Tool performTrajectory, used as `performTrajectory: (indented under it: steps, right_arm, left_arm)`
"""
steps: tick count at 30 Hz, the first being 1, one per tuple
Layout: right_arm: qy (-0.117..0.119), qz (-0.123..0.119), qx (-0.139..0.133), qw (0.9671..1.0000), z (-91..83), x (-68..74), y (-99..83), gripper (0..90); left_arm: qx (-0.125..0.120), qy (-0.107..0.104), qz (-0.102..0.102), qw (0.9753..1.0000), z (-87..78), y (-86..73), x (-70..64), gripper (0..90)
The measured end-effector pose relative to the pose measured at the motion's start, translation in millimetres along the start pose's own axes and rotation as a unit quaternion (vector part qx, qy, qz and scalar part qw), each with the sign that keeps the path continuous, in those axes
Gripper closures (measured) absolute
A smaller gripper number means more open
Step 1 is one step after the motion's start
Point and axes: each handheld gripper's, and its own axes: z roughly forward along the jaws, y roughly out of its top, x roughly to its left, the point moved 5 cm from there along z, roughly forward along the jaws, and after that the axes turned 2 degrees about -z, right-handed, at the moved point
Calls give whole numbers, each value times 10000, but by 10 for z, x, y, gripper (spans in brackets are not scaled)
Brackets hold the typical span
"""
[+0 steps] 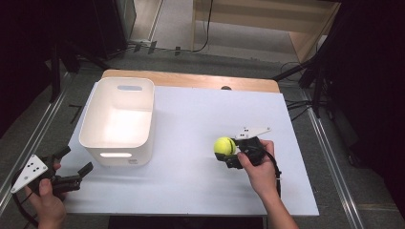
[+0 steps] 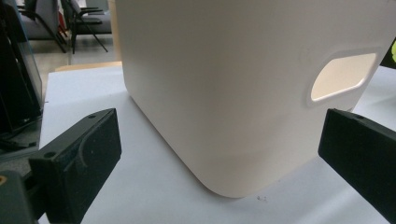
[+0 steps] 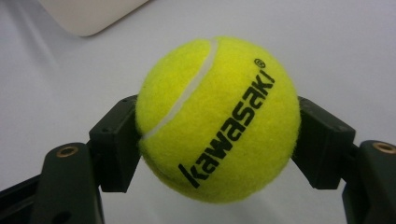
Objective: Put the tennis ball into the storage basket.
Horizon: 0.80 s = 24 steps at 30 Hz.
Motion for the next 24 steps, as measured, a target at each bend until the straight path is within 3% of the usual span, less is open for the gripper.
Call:
performTrajectory:
  steps: [24]
  right_arm:
    - [167, -19, -44, 9998, 136, -1, 214, 247]
  left_arm:
    - [5, -25, -6, 10000, 0, -1, -2, 0]
